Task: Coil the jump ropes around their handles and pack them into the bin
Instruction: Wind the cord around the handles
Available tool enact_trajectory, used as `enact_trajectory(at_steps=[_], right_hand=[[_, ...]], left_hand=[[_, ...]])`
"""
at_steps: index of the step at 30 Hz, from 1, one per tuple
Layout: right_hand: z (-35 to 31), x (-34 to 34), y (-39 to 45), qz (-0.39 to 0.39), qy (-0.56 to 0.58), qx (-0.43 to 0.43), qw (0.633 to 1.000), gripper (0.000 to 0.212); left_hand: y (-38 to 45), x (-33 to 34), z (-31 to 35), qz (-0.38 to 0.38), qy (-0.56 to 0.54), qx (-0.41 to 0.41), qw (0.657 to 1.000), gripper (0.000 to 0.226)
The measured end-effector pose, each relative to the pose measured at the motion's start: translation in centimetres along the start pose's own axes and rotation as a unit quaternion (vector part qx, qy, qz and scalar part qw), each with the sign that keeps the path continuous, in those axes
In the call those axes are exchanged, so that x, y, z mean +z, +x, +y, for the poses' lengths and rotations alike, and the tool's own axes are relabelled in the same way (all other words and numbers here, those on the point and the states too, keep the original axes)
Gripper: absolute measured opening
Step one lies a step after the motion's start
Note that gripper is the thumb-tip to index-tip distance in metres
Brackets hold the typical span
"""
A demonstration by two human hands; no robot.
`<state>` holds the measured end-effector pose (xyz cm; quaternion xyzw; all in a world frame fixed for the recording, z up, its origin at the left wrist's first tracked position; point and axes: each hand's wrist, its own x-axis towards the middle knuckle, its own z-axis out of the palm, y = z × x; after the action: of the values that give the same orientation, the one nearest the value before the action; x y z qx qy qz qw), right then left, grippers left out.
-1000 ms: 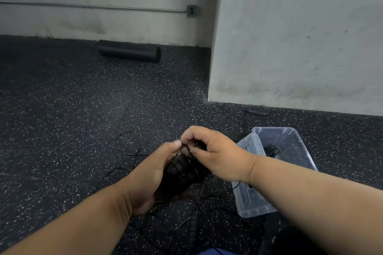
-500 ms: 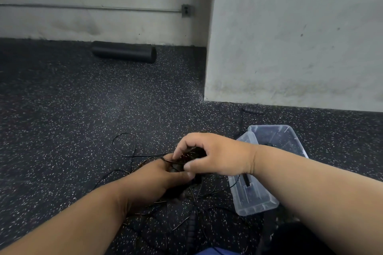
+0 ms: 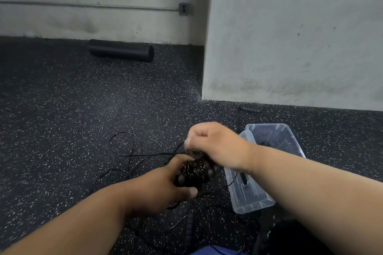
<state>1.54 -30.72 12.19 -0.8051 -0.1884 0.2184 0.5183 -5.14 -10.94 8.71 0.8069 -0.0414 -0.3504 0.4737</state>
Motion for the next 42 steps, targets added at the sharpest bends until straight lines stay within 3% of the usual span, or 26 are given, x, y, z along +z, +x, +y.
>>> enact_trajectory(at_steps=[1, 3, 5, 7, 9, 12, 15, 18, 19, 21, 23, 24, 25, 27, 29, 33, 35, 38, 42], right_hand=[[0.2, -0.5, 0.3, 0.028, 0.132, 0.052, 0.989, 0.022], [1.1, -2.2, 1.2, 0.087, 0.373, 0.095, 0.919, 0.027], [2.6, -4.2, 2.3, 0.127, 0.466, 0.115, 0.868, 0.034], [3.7, -6.0, 2.9, 0.137, 0.471, 0.141, 0.86, 0.035], [4.8, -6.9, 3.1, 0.089, 0.447, 0.15, 0.877, 0.035], [6.1, -6.8, 3.2, 0.027, 0.415, 0.135, 0.899, 0.036], [7.0, -6.3, 3.1, 0.018, 0.46, 0.148, 0.875, 0.032], [6.9, -5.3, 3.0, 0.035, 0.508, 0.152, 0.847, 0.019], [6.6, -4.9, 3.0, 0.043, 0.501, 0.142, 0.853, 0.014], [5.8, -4.2, 2.8, 0.054, 0.408, 0.086, 0.907, 0.008], [4.0, -3.5, 2.0, 0.032, 0.188, 0.004, 0.982, 0.016], [2.9, -3.2, 1.4, 0.009, 0.047, -0.041, 0.998, 0.018], [1.9, -2.7, 0.8, -0.015, -0.09, -0.091, 0.992, 0.019], [0.5, -1.5, -0.2, -0.068, -0.294, -0.209, 0.93, 0.018], [-0.3, -0.8, -0.9, -0.113, -0.377, -0.262, 0.881, 0.016], [-1.3, -0.9, -1.1, -0.13, -0.402, -0.277, 0.863, 0.016], [-1.8, -1.4, -1.1, -0.118, -0.351, -0.245, 0.896, 0.019], [-1.8, -3.0, -0.8, -0.121, -0.176, -0.087, 0.973, 0.025], [-1.9, -3.4, -0.9, -0.166, -0.113, -0.041, 0.979, 0.026]], left_hand=[[-0.1, -0.1, 0.1, 0.013, -0.005, 0.018, 1.0, 0.066], [-0.4, -0.5, 0.5, 0.048, -0.002, 0.041, 0.998, 0.063], [-0.8, -0.8, 0.7, 0.084, 0.028, 0.054, 0.995, 0.067], [-1.0, -0.8, 0.7, 0.113, 0.056, 0.065, 0.99, 0.067], [-0.9, -0.5, 0.6, 0.119, 0.029, 0.083, 0.989, 0.062], [-0.8, 0.5, 1.0, 0.107, -0.137, 0.124, 0.977, 0.051], [-1.0, 0.5, 1.5, 0.132, -0.269, 0.126, 0.946, 0.033], [-0.8, 0.1, 1.7, 0.17, -0.364, 0.116, 0.908, 0.033], [-0.6, 0.0, 1.7, 0.187, -0.396, 0.107, 0.893, 0.037], [0.0, -0.4, 1.5, 0.223, -0.436, 0.079, 0.868, 0.041], [0.6, -1.3, 1.2, 0.258, -0.429, 0.031, 0.865, 0.037], [0.8, -1.9, 1.0, 0.264, -0.41, 0.005, 0.873, 0.037], [0.9, -2.4, 0.8, 0.262, -0.378, -0.016, 0.888, 0.036], [0.8, -2.6, 0.8, 0.238, -0.285, -0.044, 0.927, 0.034], [0.5, -2.0, 1.0, 0.201, -0.165, -0.06, 0.964, 0.03], [0.1, 0.0, 1.1, 0.092, -0.042, -0.04, 0.994, 0.028], [-0.4, -0.1, 1.5, 0.032, 0.002, -0.01, 0.999, 0.035], [-1.4, -1.3, 2.3, -0.012, 0.086, 0.004, 0.996, 0.048], [-2.2, -2.2, 2.9, -0.034, 0.166, 0.009, 0.985, 0.055]])
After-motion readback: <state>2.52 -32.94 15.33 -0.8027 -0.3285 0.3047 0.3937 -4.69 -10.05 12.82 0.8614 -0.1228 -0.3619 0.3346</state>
